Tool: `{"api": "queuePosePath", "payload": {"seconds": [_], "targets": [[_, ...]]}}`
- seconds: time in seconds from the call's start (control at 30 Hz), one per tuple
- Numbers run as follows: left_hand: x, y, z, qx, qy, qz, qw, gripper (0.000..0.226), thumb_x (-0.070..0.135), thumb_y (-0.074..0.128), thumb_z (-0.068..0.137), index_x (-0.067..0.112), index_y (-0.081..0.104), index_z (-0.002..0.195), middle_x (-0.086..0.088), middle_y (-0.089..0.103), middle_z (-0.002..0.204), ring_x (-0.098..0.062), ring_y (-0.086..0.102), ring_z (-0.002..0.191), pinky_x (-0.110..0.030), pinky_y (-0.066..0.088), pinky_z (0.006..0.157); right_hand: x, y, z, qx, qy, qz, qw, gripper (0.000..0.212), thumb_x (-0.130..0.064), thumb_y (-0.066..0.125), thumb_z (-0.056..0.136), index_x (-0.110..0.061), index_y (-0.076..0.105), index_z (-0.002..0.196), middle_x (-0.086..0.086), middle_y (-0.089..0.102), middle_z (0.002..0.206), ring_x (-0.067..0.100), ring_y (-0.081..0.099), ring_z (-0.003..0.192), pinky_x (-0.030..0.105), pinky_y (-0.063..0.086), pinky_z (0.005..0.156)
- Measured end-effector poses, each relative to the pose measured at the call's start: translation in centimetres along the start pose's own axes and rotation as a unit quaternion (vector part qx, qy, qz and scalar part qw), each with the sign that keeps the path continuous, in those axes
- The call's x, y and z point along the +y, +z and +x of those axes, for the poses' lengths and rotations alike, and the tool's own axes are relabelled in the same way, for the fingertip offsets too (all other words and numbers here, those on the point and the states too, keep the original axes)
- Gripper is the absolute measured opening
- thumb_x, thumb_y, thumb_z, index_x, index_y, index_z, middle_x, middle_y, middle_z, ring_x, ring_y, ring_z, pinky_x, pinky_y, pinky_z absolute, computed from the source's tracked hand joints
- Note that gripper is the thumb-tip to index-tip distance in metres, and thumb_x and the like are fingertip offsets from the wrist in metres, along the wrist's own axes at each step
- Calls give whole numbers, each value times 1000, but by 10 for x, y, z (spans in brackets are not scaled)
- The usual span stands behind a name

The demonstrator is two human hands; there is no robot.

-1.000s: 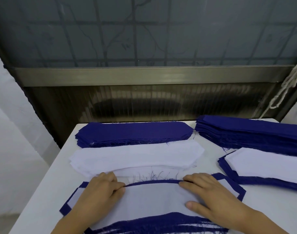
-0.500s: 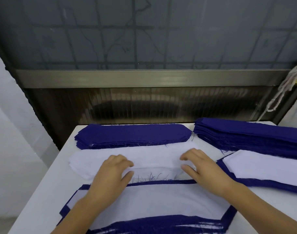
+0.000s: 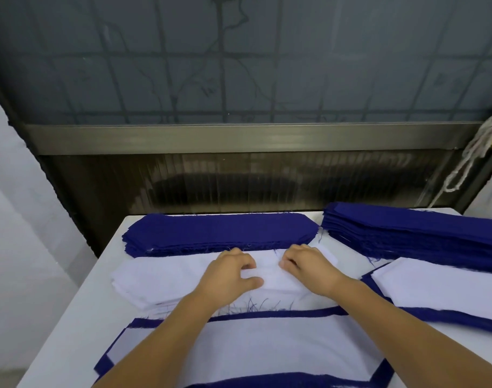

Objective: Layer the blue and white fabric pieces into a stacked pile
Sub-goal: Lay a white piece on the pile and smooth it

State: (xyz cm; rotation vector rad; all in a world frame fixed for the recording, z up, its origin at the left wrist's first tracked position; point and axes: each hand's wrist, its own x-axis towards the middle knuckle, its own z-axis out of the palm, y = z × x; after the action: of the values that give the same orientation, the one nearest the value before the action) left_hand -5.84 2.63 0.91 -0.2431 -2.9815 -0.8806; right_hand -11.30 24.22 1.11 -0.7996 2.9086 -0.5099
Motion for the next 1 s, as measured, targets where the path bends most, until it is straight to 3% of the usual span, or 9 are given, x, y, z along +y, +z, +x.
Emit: {"api": "queuePosePath", "payload": {"seconds": [0.13, 0.27, 0.33, 0.5, 0.6, 0.7, 0.83, 0.93, 1.0], "targets": [[4, 2, 7, 27, 0, 68, 997, 22, 43, 61, 89, 27, 62, 104, 10, 52, 93, -10, 50, 90, -23, 44, 74, -5, -2, 7, -4, 34, 18, 999, 34, -34, 38, 103, -12, 64, 106, 2, 61, 101, 18, 53, 95, 29, 41, 90], [7, 4, 12, 53, 16, 111, 992, 13, 25, 52, 96, 22, 61, 106, 4, 59, 100, -13, 54, 92, -24, 49, 78, -7, -2, 4, -18, 40, 48, 998, 27, -52, 48, 95, -28, 54, 85, -9, 54, 87, 10, 50, 84, 23, 40, 75], [6, 5, 13, 58, 21, 115, 991, 14, 26, 51, 97, 22, 60, 106, 4, 59, 102, -13, 53, 93, -23, 47, 77, -7, -1, 0, -18, 17, 7, 1000, 29, -62, 53, 86, -33, 48, 86, -14, 51, 88, 8, 47, 82, 21, 36, 71], [-19, -8, -1, 75, 7, 148, 986, 12, 21, 49, 96, 23, 60, 96, 8, 56, 94, -9, 50, 87, -25, 51, 78, 2, 2, -10, 28, -15, 9, 999, 8, -33, 56, 93, -29, 49, 95, -13, 52, 96, 10, 46, 90, 19, 38, 81], [-47, -28, -19, 86, -31, 176, 980, 8, 23, 54, 94, 27, 60, 96, 10, 57, 97, -7, 50, 86, -22, 50, 79, 5, 3, -12, 40, -24, 20, 999, 9, -21, 52, 95, -29, 49, 95, -10, 54, 98, 11, 47, 90, 20, 41, 82], [-69, -50, -40, 100, -65, 199, 973, 14, 26, 57, 94, 31, 62, 106, 11, 59, 105, -6, 53, 90, -18, 50, 83, 6, 0, -14, 39, -33, 19, 999, 8, -21, 50, 97, -29, 52, 97, -12, 53, 97, 7, 46, 91, 16, 40, 83], [-78, -64, -66, 131, -72, 202, 968, 28, 26, 45, 100, 28, 64, 121, 10, 62, 116, -7, 56, 102, -15, 41, 92, 4, -11, -29, 31, -42, 12, 999, 12, -24, 47, 99, -25, 58, 95, -11, 55, 96, 5, 48, 91, 18, 42, 85], [-75, -66, -87, 89, -34, 189, 977, 29, 30, 45, 101, 32, 64, 123, 17, 59, 114, 0, 51, 102, -5, 33, 89, 4, -18, -54, 2, -36, 42, 998, 16, -28, 50, 99, -23, 61, 88, -9, 57, 89, 7, 53, 85, 24, 47, 80], [-70, -70, -100, 30, -24, 164, 986, 25, 31, 49, 99, 36, 65, 118, 24, 56, 106, 3, 52, 94, 1, 33, 81, 7, -26, -75, -44, -13, 123, 991, 18, -31, 53, 97, -30, 60, 80, -9, 59, 83, 7, 56, 77, 23, 48, 74]]}}
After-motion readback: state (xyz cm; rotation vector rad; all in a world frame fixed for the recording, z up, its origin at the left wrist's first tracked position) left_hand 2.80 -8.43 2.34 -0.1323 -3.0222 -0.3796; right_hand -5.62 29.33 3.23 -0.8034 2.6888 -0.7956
